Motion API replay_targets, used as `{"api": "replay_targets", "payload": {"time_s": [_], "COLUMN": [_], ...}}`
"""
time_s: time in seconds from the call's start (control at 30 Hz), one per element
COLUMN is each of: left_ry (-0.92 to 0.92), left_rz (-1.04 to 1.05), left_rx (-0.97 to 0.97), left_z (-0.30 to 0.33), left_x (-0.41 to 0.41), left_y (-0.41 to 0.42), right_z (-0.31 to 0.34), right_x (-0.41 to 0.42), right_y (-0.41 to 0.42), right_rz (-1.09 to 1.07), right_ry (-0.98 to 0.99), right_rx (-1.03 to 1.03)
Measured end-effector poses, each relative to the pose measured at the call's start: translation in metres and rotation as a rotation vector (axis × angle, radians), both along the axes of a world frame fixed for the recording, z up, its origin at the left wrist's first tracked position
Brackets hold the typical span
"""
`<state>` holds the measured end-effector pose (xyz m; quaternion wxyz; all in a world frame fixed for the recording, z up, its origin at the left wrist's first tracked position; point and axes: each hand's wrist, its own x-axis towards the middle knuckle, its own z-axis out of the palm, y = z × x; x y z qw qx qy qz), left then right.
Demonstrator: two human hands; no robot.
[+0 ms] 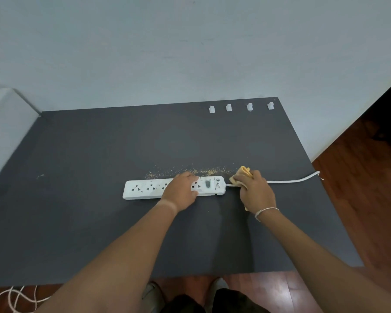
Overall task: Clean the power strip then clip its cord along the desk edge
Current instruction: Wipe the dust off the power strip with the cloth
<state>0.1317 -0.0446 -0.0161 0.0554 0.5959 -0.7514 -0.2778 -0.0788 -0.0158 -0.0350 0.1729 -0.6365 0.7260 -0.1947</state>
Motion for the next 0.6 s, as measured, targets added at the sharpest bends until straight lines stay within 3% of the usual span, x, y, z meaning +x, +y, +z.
{"api": "replay_targets", "payload": {"time_s": [0.23,0.4,0.6], "left_ry": [0.323,0.703,0.793], "left_rz": [0.222,0.325,0.365], "left_rx": [0.025,0.561,0.65], "left_z": [0.015,0.033,0.029], "left_x": [-0.044,-0.082,-0.111], "left_y": [-0.004,-0.003,-0.002], "right_z": [0.015,0.019,0.017], "right_x": [-0.003,-0.005,-0.021], "right_y": [0.013,0.026,0.041], "right_rz": [-0.074,-0.046,-0.086], "right_ry": [-0.453,-0.515,-0.654], "right_rx": [0.001,-0.07,-0.072]}}
